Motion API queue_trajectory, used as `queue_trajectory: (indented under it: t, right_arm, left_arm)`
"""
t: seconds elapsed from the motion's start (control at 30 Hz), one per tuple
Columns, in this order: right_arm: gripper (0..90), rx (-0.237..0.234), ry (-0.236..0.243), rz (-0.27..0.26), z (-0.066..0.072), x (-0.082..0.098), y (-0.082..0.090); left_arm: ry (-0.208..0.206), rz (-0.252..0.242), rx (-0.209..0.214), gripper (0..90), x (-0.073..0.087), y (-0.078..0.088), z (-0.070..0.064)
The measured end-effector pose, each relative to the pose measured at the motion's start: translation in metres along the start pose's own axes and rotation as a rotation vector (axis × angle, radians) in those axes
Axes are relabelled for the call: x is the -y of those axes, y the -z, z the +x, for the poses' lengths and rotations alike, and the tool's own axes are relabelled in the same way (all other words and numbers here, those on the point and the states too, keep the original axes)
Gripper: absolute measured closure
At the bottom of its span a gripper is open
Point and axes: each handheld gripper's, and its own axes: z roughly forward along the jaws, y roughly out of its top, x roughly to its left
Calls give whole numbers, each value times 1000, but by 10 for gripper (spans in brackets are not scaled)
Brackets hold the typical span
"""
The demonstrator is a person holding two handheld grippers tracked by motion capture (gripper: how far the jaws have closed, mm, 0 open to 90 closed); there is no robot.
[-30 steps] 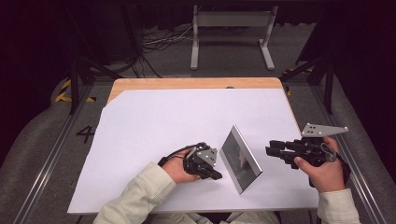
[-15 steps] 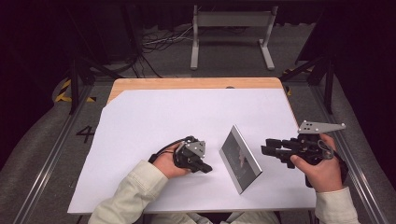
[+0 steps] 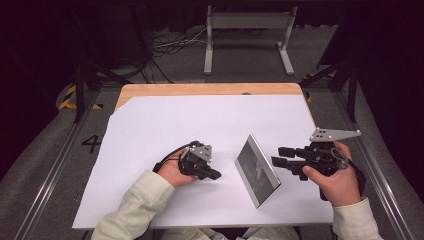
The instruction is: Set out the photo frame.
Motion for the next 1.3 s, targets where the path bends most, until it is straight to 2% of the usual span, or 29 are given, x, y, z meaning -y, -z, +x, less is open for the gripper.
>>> queue_trajectory:
  t: [0.4, 0.67, 1.0, 1.3]
  right_arm:
    - [455, -18, -15, 50, 7, 2, -15]
    - [440, -8, -11, 76, 11, 5, -20]
    - [441, -2, -19, 119, 12, 11, -30]
    - [485, 13, -1, 159, 13, 15, -38]
  left_arm:
    - [31, -19, -26, 881, 7, 10, 7]
    - [51, -19, -30, 876, 10, 11, 9]
    - [53, -21, -31, 871, 10, 11, 10]
    - [56, -22, -24, 868, 10, 10, 10]
